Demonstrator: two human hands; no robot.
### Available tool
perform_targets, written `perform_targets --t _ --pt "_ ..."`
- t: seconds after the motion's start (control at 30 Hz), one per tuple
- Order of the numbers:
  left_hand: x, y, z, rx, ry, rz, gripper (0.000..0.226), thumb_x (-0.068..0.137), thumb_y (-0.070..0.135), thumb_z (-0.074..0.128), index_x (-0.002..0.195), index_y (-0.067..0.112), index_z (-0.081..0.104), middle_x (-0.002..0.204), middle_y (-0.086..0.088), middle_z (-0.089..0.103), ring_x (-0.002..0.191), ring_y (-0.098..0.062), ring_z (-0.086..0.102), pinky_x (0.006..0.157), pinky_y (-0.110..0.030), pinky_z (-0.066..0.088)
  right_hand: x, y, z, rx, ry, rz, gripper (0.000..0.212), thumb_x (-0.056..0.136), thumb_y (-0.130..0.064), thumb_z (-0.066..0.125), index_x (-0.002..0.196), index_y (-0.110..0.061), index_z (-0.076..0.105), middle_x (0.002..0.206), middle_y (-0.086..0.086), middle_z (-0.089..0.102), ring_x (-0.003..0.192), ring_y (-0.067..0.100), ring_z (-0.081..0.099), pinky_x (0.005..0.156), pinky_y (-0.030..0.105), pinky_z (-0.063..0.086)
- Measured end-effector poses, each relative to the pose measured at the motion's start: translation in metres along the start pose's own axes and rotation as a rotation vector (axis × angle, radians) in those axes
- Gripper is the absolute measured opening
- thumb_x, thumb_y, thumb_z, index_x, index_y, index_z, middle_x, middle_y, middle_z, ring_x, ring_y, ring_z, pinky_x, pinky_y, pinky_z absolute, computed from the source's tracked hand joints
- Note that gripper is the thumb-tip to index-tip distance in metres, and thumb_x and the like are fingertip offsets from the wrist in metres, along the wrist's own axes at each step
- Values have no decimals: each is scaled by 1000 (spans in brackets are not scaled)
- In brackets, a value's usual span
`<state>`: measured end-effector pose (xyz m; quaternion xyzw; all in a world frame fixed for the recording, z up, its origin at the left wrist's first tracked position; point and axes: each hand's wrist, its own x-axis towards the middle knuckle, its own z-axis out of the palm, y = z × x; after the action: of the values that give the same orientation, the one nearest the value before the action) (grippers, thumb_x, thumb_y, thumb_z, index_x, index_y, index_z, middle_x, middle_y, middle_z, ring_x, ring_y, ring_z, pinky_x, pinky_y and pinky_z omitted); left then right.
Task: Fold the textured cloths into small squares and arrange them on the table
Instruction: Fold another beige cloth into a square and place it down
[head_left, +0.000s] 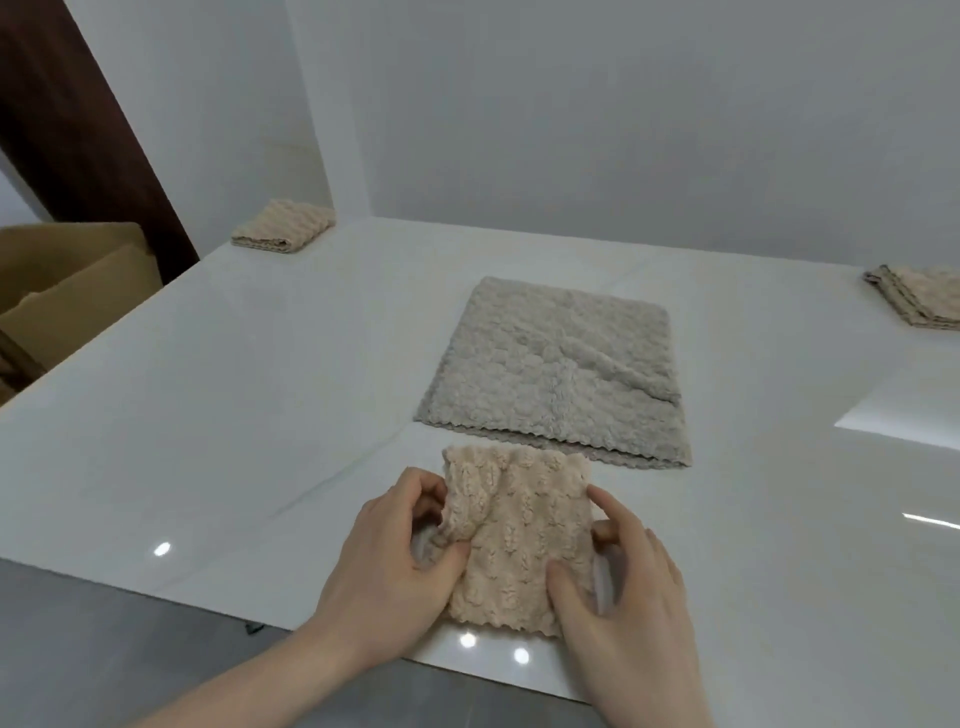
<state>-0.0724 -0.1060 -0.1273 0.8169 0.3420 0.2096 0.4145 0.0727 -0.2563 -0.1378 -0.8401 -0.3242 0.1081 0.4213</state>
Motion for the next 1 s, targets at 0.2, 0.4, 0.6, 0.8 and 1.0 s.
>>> perform_targets --t 0.2,0.4,0.6,0.8,1.0 --pt "1 21 -4 131 -59 -195 35 85 41 63 116 43 47 106 26 62 102 1 59 87 -29 51 8 -27 -22 139 -157 254 76 79 -16 82 143 -40 48 100 -15 69 94 1 66 87 24 55" --pt "-15 118 -32 -191 -86 -543 51 89 22 67 132 35 43 100 10 70 85 2 66 75 -18 52 12 -87 -95 47 -405 540 26 79 -15 79 103 -16 71 82 3 76 70 18 70 78 47 61" --pt "-47 182 -67 -326 -252 -622 30 83 13 72 110 26 65 99 8 75 86 -11 73 86 -37 60 -9 -136 -180 175 -440 610 12 83 -16 77 95 -15 74 95 0 76 77 18 75 67 25 55" --pt "-31 213 -66 -380 -273 -610 28 83 18 74 109 22 66 100 4 74 89 -16 72 85 -34 60 -5 -133 -219 284 -405 590 12 84 -16 76 95 -19 75 98 -6 77 93 11 73 80 33 59" --pt "-11 246 -27 -413 -255 -621 37 69 34 69 103 19 66 100 -4 75 97 -23 72 94 -46 58 24 -115 -264 344 -361 514 17 87 -12 73 100 -23 76 101 -6 75 82 14 76 70 25 58"
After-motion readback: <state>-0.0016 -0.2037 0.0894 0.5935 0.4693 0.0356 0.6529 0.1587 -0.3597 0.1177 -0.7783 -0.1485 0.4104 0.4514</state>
